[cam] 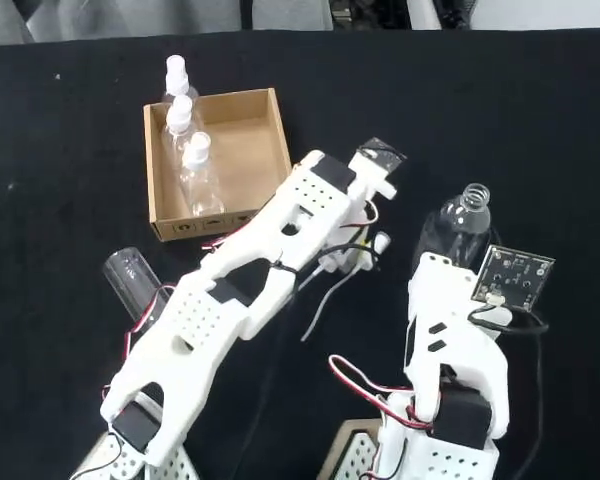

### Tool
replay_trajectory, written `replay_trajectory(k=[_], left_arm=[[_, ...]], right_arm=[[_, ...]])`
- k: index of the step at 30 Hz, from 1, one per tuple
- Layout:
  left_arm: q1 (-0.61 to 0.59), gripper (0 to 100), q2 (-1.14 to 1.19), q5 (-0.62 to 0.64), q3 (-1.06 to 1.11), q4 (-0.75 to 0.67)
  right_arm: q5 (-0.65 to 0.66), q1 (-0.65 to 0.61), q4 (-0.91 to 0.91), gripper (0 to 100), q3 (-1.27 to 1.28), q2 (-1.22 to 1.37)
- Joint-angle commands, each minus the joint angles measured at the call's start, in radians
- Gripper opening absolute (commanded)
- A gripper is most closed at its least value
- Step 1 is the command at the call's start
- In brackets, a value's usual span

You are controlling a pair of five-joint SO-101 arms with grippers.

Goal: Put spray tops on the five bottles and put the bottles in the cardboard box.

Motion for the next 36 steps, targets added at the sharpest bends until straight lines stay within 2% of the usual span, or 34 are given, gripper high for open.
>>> replay_trajectory(k=[1, 9, 18, 23, 25, 36], left_arm=[[-0.002, 20, -0.002, 0.0, -0.071, 0.005], [0.002, 15, 0.005, 0.0, -0.07, -0.003], [0.004, 14, 0.005, 0.0, -0.062, 0.005], [0.005, 3, 0.002, 0.0, -0.068, 0.005], [0.005, 3, -0.006, 0.003, -0.062, 0.009], [0.005, 3, 0.002, 0.009, -0.191, 0.172]], right_arm=[[-0.006, 0.017, -0.028, 8.0, 0.007, -0.096], [-0.005, 0.017, -0.028, 8.0, 0.007, -0.096], [-0.005, 0.017, -0.026, 7.9, 0.007, -0.096], [-0.003, 0.017, -0.026, 7.8, 0.007, -0.096], [-0.003, 0.017, -0.028, 7.8, 0.007, -0.096], [-0.003, 0.017, -0.028, 7.8, 0.007, -0.096]])
